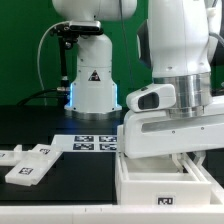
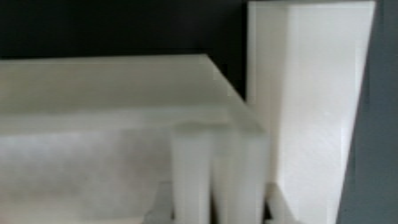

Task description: Assemble cabinet

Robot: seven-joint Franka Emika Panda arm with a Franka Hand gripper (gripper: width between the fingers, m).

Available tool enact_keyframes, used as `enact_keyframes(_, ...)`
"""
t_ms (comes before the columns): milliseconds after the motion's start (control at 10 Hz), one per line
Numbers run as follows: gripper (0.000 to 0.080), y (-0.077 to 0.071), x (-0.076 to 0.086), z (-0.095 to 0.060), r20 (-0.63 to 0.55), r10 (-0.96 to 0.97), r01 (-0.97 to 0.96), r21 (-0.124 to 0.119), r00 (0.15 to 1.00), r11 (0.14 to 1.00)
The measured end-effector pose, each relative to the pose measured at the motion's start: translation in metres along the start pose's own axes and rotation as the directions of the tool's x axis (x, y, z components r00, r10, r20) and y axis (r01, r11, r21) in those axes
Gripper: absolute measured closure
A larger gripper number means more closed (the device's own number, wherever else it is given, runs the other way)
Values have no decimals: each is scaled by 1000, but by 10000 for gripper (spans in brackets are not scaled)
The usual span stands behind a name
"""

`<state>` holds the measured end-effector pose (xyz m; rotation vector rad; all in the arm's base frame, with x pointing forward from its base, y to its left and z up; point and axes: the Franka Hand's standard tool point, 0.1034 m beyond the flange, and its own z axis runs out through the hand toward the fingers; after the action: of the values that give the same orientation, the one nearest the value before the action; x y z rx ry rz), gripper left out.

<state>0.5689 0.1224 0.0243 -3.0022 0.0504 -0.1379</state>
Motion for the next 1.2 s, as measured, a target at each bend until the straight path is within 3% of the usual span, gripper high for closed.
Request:
enact_keyframes(700, 762, -1, 1, -10, 12, 19, -19, 0, 1000, 1000)
enact_keyframes(1000, 765, -14, -1, -3, 2, 7, -7, 1, 1000, 1000)
enact_keyframes(1200, 765, -15, -1, -3, -2, 9, -9, -19, 1000, 1000)
